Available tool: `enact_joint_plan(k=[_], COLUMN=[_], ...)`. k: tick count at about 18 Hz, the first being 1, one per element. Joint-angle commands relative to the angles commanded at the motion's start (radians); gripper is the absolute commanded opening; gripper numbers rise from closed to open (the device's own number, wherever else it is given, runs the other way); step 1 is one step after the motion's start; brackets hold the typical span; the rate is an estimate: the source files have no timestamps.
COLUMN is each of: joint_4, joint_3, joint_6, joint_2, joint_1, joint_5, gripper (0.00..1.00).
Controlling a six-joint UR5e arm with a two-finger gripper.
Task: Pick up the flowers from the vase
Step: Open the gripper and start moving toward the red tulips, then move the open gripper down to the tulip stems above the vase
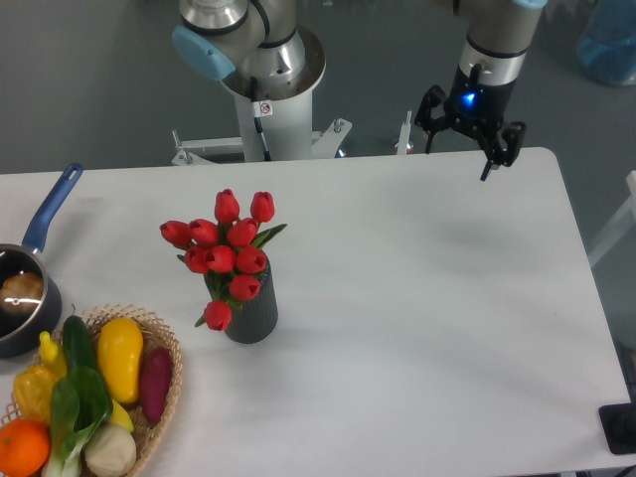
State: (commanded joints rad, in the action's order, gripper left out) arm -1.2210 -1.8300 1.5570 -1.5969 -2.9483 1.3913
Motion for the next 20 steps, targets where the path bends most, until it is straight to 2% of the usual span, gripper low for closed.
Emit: enact_joint_plan(k=[7, 10, 15, 20], joint_4=[-0.002, 0.009, 0.009, -0.003], joint_3=[-0.014, -0.073, -0.135, -0.187], joint_6=[0.005, 0.006, 0.008, 0.008], joint_2=[0.003, 0.017, 0.041, 0.061], joint_1=[-0.003, -0.024, -0.100, -0.094], joint_5=[-0.009, -0.023, -0.239, -0.368], gripper=[1.00, 1.00, 1.00, 1.00])
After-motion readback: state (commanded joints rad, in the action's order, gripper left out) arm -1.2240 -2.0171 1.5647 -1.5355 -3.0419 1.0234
